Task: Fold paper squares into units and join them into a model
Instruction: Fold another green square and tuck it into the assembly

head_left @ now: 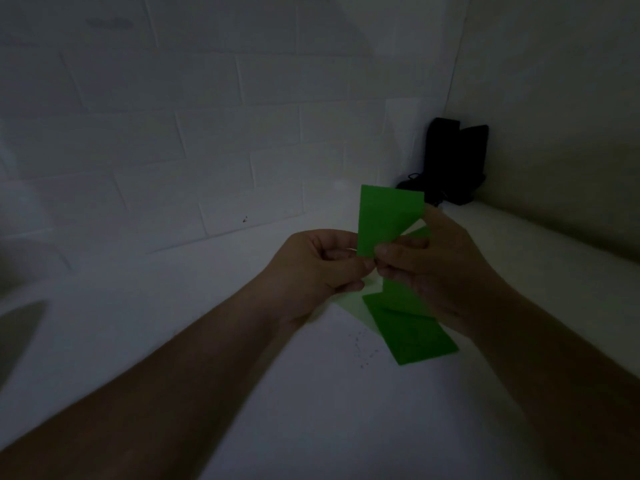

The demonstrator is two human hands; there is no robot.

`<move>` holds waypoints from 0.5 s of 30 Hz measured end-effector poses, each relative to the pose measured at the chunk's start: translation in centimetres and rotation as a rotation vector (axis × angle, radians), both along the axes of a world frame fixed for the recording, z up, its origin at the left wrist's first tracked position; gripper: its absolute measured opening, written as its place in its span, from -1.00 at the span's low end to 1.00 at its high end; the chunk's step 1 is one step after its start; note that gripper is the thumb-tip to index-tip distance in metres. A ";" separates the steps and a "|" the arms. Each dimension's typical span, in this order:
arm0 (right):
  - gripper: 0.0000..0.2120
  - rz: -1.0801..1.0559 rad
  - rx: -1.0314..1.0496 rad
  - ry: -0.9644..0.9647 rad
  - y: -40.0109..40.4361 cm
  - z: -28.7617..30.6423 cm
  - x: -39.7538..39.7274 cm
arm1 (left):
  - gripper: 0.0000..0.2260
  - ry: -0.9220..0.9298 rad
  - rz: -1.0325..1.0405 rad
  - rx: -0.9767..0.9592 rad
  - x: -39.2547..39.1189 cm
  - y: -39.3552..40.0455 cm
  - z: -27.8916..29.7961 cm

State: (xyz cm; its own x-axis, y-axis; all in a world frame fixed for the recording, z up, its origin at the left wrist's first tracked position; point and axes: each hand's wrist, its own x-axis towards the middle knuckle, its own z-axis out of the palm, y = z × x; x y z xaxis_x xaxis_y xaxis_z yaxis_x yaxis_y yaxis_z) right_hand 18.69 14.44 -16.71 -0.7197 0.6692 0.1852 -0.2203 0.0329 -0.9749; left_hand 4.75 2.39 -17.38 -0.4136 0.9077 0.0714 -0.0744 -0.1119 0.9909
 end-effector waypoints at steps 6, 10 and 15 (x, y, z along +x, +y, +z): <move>-0.39 -0.028 -0.074 0.020 0.4 0.2 0.0 | -0.80 0.013 0.024 -0.009 0.0 0.1 -0.3; -0.36 -0.018 -0.092 0.023 0.3 0.3 0.1 | -0.81 0.000 0.025 0.008 0.2 0.1 -0.3; -0.22 -0.075 -0.112 0.013 0.6 0.2 0.0 | -0.82 0.000 0.034 0.006 -0.1 0.3 -0.4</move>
